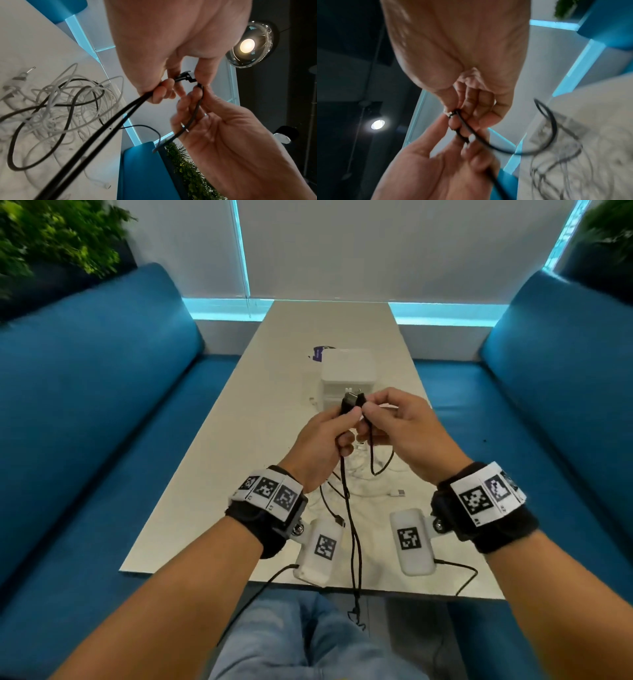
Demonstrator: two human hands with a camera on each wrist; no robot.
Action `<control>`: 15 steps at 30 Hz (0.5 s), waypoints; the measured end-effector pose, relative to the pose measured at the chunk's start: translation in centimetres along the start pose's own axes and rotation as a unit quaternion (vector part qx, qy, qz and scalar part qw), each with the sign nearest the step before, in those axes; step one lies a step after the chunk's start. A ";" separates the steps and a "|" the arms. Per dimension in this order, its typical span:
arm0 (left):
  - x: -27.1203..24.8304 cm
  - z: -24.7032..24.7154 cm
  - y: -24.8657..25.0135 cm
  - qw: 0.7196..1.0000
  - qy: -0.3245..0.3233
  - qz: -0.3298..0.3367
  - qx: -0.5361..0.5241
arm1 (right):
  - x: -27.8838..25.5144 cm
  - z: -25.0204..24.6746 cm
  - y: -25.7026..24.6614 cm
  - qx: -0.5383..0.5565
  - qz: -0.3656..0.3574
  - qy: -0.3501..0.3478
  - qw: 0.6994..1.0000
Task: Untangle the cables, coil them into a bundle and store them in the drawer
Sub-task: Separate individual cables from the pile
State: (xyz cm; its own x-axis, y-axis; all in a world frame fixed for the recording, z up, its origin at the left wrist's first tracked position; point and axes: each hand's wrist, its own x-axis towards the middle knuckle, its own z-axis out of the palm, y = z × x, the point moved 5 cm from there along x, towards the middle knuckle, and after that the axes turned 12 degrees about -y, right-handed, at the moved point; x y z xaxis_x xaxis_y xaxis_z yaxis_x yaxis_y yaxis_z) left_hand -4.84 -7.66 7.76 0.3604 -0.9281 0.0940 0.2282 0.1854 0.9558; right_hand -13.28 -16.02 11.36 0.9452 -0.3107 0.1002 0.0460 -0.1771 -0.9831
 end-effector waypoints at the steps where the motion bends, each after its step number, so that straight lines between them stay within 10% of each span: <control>1: -0.2 0.3 0.1 1.000 -0.006 0.007 -0.016 | 0.0 0.4 0.2 0.044 0.000 0.005 0.999; 9: -0.9 0.4 0.3 1.000 0.003 0.012 -0.019 | -0.4 1.7 1.8 0.125 0.058 0.021 0.990; 15: -1.3 -1.1 3.0 0.994 0.072 0.032 -0.079 | -1.0 0.4 2.8 -0.032 0.020 -0.013 0.999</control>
State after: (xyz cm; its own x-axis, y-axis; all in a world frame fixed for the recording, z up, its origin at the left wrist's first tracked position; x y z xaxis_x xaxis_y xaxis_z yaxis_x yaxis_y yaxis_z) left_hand -3.68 -5.54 10.19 0.5025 -0.8586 0.1013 0.3359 0.3019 0.8922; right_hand -13.96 -15.82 8.43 0.9541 -0.2941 0.0569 -0.0112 -0.2248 -0.9743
